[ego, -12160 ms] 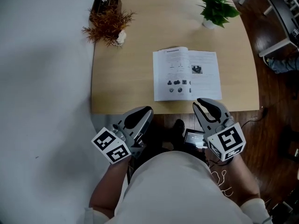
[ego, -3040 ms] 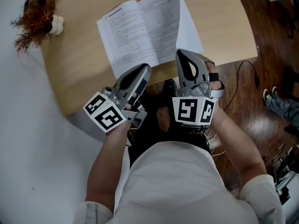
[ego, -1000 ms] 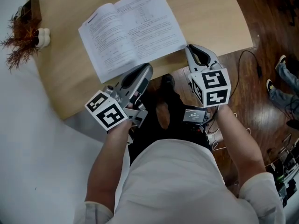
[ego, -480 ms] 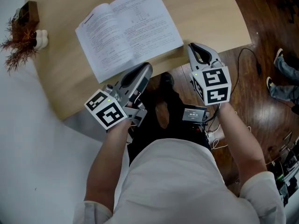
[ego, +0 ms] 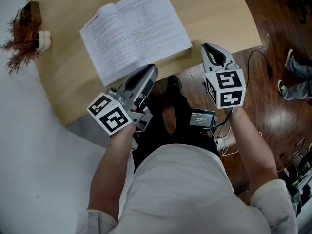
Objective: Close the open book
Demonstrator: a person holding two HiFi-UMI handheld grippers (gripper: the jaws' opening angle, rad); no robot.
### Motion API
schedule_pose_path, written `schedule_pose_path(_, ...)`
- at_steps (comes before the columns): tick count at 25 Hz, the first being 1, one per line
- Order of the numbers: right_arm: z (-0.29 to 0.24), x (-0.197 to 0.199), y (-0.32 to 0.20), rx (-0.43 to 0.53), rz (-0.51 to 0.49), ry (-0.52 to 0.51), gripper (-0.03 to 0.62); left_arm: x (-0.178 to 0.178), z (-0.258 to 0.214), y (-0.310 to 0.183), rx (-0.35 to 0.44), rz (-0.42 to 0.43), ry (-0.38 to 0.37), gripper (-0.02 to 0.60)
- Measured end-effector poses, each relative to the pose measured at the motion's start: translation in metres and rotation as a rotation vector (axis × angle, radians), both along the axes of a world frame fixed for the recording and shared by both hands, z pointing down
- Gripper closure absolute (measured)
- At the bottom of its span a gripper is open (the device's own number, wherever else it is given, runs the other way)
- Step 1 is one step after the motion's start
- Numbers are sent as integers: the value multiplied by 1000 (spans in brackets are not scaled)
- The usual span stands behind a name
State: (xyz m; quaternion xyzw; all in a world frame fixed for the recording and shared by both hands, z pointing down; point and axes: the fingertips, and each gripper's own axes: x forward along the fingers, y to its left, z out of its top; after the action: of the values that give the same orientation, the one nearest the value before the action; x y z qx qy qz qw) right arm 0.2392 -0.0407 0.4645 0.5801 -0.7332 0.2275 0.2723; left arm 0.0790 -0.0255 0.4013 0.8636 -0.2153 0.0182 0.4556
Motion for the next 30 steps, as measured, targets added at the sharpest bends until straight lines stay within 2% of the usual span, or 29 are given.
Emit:
schedule_pose_path(17,-46,-17,4,77,21,27,591,-32,-40,3,91,-5,5,582)
schedule_pose_path(30,-80,-68,15,106,-78,11,591,-63,-70,17,162,-8,-13,583)
